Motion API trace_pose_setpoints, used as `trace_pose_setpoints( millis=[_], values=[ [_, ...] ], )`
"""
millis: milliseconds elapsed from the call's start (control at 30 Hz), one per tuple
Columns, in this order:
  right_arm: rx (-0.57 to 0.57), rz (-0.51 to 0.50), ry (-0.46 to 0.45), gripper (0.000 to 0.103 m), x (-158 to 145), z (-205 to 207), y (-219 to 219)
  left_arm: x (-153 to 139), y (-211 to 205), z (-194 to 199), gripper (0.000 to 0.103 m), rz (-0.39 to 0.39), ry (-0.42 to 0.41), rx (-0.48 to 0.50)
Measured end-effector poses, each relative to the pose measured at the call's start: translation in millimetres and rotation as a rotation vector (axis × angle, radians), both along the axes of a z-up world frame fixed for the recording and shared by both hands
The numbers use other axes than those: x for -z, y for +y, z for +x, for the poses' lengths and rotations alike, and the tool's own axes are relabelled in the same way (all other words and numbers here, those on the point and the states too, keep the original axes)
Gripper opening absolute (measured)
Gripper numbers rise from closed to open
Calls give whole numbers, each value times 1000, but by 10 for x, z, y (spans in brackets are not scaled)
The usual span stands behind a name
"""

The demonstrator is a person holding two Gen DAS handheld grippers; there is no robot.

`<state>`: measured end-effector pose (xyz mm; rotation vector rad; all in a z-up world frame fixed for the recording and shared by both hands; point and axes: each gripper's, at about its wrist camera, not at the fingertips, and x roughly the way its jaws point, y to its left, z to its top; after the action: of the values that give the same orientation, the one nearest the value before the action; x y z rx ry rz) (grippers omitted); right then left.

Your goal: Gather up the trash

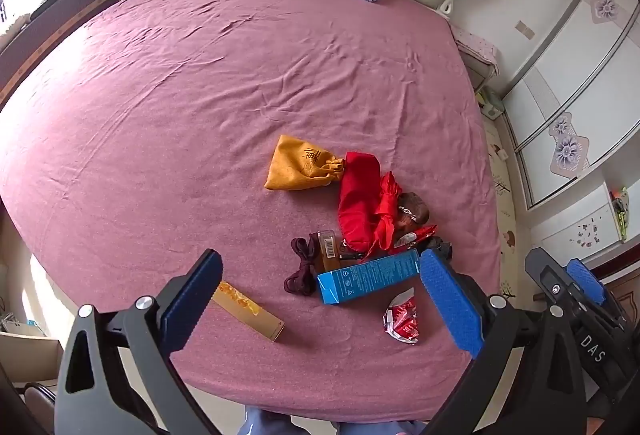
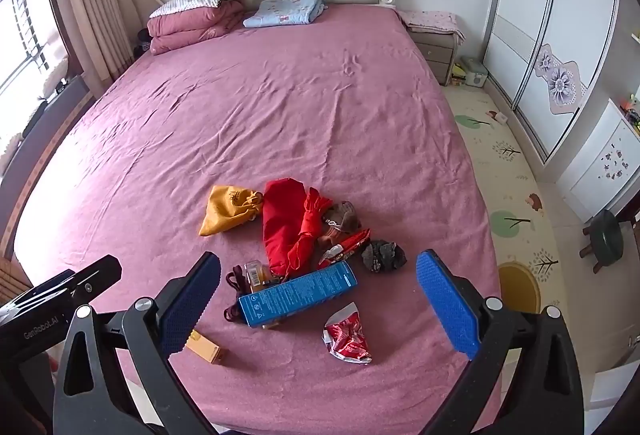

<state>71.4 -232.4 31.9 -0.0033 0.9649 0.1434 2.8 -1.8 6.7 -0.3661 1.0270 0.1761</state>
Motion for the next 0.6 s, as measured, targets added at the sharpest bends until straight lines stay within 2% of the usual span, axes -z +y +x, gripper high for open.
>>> trace_pose_setpoints(
  millis=[167, 600],
  values=[
    [7, -5, 5, 94, 42, -43, -34, -6, -1, -21, 99, 37, 18, -10],
    [20, -4, 12, 94, 0, -88, -89, 29, -30, -25, 99, 38, 35, 6]
  ],
)
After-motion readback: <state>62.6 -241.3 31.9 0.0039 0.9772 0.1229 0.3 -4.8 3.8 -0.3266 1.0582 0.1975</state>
